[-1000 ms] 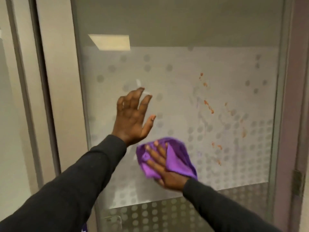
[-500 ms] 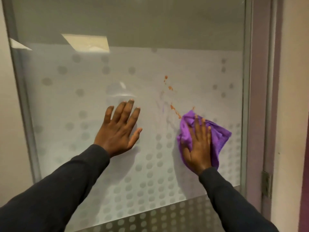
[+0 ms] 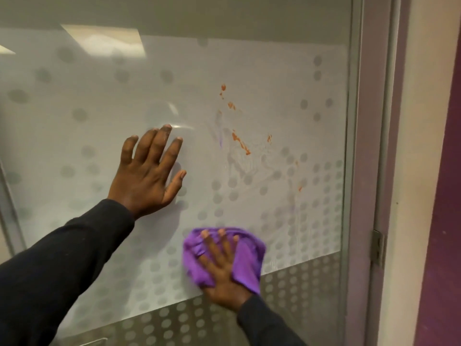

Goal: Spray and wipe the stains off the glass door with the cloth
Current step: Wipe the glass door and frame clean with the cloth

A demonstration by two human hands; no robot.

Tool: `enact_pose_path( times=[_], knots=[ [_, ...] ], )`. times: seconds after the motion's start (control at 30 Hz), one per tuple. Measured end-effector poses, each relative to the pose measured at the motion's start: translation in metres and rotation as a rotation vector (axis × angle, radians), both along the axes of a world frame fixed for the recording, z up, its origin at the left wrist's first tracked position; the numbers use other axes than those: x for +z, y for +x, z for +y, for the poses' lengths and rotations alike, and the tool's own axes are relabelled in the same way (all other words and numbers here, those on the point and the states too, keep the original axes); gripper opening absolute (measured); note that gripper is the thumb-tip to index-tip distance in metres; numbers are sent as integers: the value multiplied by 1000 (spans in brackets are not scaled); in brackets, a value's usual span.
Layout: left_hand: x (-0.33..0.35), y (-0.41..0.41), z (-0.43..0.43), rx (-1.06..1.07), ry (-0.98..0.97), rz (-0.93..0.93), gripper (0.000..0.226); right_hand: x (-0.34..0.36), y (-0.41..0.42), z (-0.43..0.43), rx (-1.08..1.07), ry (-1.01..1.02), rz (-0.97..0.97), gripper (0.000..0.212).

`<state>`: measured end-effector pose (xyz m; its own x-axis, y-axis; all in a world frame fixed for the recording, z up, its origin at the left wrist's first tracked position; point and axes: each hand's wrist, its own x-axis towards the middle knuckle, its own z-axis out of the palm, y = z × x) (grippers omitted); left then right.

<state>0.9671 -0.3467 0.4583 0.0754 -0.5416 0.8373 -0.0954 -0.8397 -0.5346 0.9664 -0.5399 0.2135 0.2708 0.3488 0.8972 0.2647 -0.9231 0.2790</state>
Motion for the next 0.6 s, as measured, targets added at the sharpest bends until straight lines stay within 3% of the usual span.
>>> enact_pose_path(
  times=[0.1, 0.3, 0.37, 0.43, 0.5, 0.6],
  knots=[
    [0, 0, -2, -1, -12, 7, 63, 20, 7, -68, 28, 358, -25, 76],
    [0, -2, -3, 5, -17, 30, 63, 53, 12, -181, -68, 1286, 73, 95],
    [0, -2, -3, 7, -18, 36, 63, 67, 12, -181, -86, 1477, 78, 94],
    [0, -3, -3, 10, -17, 38, 63, 76, 13, -158, -106, 1504, 59, 92],
    [0, -2, -3, 10, -19, 35, 63, 82, 10, -110, -102, 1386, 13, 92],
    [0, -1, -3, -3, -19, 29, 63, 75, 1, -31, -17, 846, 23, 83]
  ],
)
